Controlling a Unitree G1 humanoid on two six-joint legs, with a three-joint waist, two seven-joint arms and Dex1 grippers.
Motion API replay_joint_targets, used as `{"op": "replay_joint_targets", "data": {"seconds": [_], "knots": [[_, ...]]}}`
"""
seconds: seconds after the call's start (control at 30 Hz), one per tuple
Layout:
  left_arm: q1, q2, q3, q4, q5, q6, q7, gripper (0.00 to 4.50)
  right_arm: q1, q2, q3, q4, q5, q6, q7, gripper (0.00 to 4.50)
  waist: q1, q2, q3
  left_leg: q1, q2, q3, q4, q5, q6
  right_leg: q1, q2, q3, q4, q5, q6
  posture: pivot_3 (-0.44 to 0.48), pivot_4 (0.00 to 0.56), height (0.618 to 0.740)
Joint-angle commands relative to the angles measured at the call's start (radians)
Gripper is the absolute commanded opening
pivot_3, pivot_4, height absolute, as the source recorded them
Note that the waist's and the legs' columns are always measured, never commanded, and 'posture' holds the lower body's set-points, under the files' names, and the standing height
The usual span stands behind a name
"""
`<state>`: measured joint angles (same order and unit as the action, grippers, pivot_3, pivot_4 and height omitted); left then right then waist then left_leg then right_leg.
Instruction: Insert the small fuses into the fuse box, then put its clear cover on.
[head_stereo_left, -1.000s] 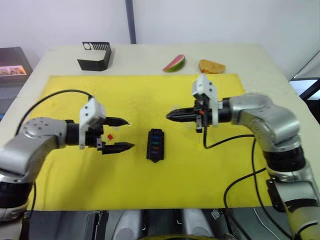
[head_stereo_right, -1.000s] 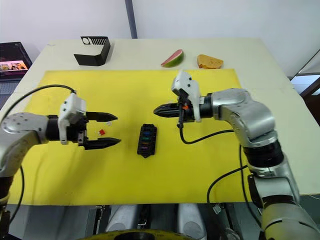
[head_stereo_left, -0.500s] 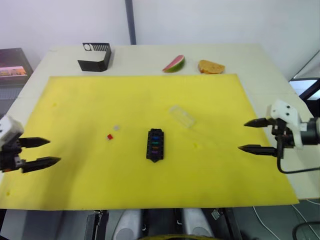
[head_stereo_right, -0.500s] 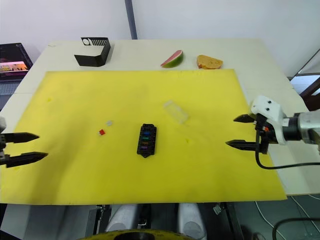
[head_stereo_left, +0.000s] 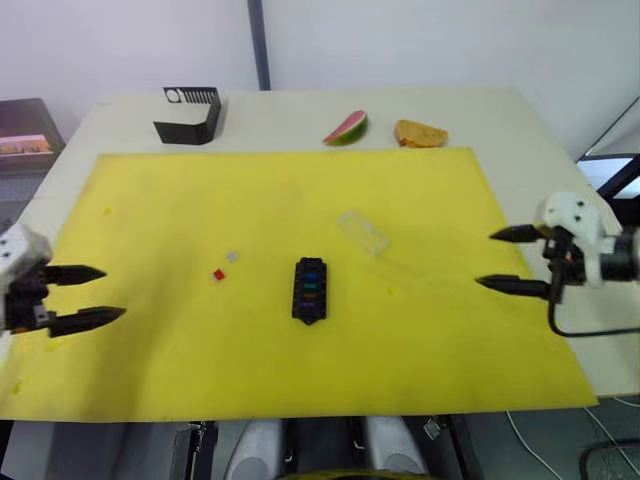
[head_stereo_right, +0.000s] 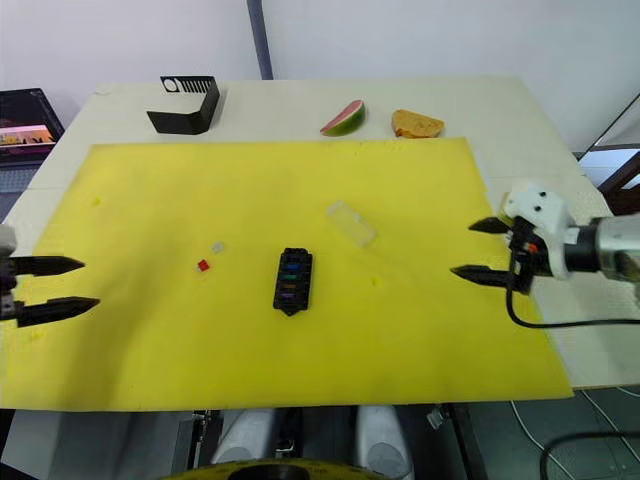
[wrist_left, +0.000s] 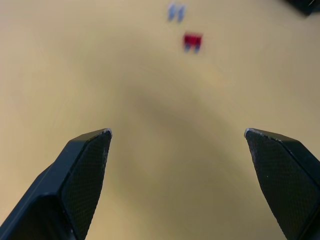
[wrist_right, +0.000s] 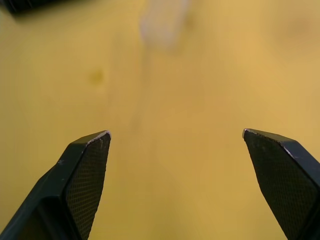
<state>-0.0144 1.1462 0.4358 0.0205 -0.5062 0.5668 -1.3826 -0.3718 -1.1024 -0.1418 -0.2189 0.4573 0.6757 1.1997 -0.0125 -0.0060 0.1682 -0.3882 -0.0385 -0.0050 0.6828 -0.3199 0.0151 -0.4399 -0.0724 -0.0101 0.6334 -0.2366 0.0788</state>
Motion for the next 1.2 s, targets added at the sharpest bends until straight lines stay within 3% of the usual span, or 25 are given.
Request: {"op": "replay_joint_targets", "data": {"seconds": [0.03, 0.2, 0.4, 0.53, 0.73, 1.2], "knots": [[-0.134, -0.036, -0.102, 0.001, -0.103, 0.137, -0.018, 4.50, -0.182, 0.092, 0.089, -0.056, 0.063, 0.075, -0.032, 4.46, -0.001, 0.000, 0.000, -0.002, 0.000, 0.000, 0.000, 0.000, 0.000, -0.002, 0.000, 0.000, 0.000, 0.000, 0.000, 0.000, 0.150, 0.740], [-0.271, -0.085, -0.233, 0.097, -0.158, 0.306, -0.053, 4.50, -0.361, 0.256, 0.255, -0.089, 0.062, 0.128, -0.068, 4.46, -0.001, -0.001, 0.000, -0.003, 0.000, 0.000, 0.001, 0.003, -0.006, -0.004, 0.001, 0.000, 0.002, 0.000, 0.000, 0.000, 0.150, 0.740], [-0.452, -0.152, -0.356, 0.305, -0.124, 0.397, -0.067, 4.50, -0.426, 0.398, 0.358, -0.103, 0.037, 0.127, -0.128, 4.46, 0.005, -0.003, -0.001, -0.004, -0.001, 0.000, 0.003, 0.004, -0.005, -0.004, 0.001, 0.000, 0.004, 0.000, 0.000, 0.000, 0.150, 0.740], [-0.543, -0.198, -0.393, 0.388, -0.117, 0.443, -0.053, 2.68, -0.424, 0.423, 0.378, -0.112, 0.030, 0.122, -0.138, 4.50, 0.003, -0.004, -0.001, -0.004, -0.002, 0.000, 0.005, 0.003, -0.005, -0.004, 0.001, 0.000, 0.009, 0.000, 0.000, 0.000, 0.150, 0.740], [-0.590, -0.253, -0.414, 0.432, -0.108, 0.484, -0.033, 2.68, -0.407, 0.421, 0.382, -0.134, 0.033, 0.129, -0.152, 4.50, 0.000, -0.005, -0.001, -0.004, -0.002, 0.000, 0.008, 0.003, -0.005, -0.004, 0.001, 0.000, 0.012, 0.000, 0.001, 0.000, 0.150, 0.740], [-0.634, -0.309, -0.477, 0.596, -0.001, 0.365, -0.093, 2.68, -0.371, 0.420, 0.377, -0.193, 0.047, 0.174, -0.191, 4.50, 0.001, -0.005, -0.001, -0.004, -0.002, 0.000, 0.010, 0.002, -0.003, -0.004, 0.001, 0.000, 0.012, 0.000, 0.001, 0.000, 0.150, 0.740]]}}
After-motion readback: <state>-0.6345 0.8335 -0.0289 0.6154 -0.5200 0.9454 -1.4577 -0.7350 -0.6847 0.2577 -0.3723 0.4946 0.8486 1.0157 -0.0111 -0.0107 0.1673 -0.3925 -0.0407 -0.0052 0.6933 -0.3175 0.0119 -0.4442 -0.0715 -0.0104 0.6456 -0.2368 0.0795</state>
